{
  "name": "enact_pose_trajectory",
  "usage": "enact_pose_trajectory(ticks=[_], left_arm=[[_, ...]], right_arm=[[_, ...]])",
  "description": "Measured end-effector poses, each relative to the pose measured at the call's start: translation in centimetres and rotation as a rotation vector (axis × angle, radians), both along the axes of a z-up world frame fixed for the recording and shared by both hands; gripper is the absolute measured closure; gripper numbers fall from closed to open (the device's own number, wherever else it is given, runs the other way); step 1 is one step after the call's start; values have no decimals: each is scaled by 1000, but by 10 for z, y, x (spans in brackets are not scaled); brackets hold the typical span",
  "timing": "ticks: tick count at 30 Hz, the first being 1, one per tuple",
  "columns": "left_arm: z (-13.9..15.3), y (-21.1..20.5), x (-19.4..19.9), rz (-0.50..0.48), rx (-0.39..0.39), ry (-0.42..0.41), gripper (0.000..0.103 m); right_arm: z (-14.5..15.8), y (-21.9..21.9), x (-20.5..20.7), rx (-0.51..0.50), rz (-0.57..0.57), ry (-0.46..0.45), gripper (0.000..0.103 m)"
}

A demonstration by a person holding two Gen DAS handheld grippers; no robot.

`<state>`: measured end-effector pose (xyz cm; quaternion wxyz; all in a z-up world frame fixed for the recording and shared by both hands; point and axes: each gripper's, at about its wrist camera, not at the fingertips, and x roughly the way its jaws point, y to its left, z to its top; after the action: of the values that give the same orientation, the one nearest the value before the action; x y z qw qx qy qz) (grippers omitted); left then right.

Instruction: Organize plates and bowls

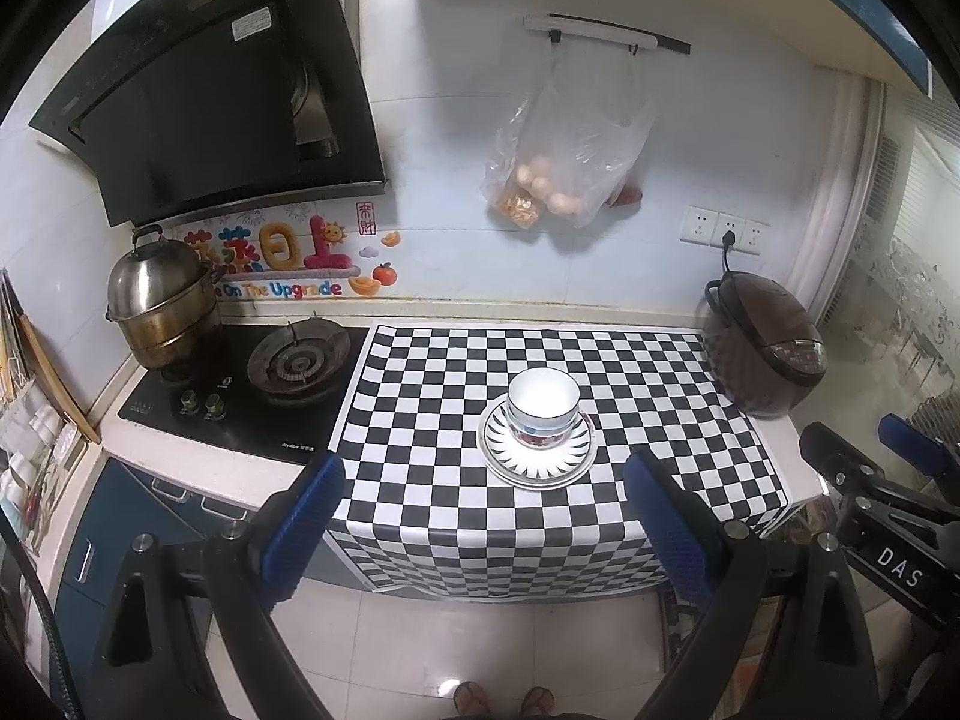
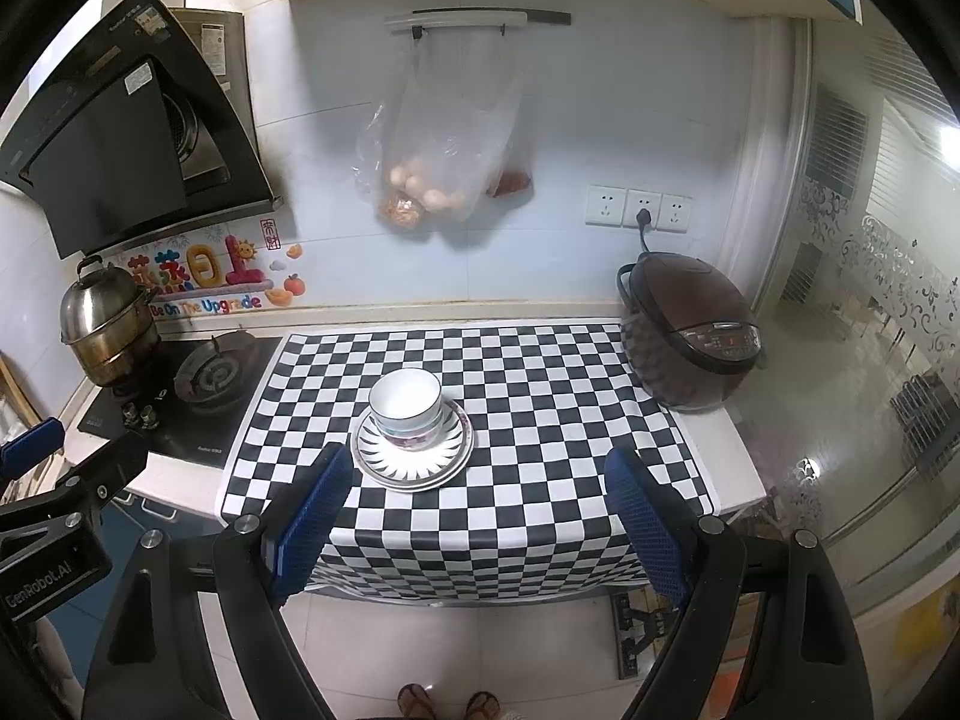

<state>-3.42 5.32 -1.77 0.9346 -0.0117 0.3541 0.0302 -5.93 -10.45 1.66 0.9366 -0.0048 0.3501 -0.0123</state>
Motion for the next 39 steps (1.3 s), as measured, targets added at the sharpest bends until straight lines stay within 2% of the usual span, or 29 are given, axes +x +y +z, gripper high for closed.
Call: enact_pose_trajectory(ticks=[39], left_arm=[[0,-1,5,-19,-3,3,8]], right_arm=[[2,-6,-4,8,2,-2,15]])
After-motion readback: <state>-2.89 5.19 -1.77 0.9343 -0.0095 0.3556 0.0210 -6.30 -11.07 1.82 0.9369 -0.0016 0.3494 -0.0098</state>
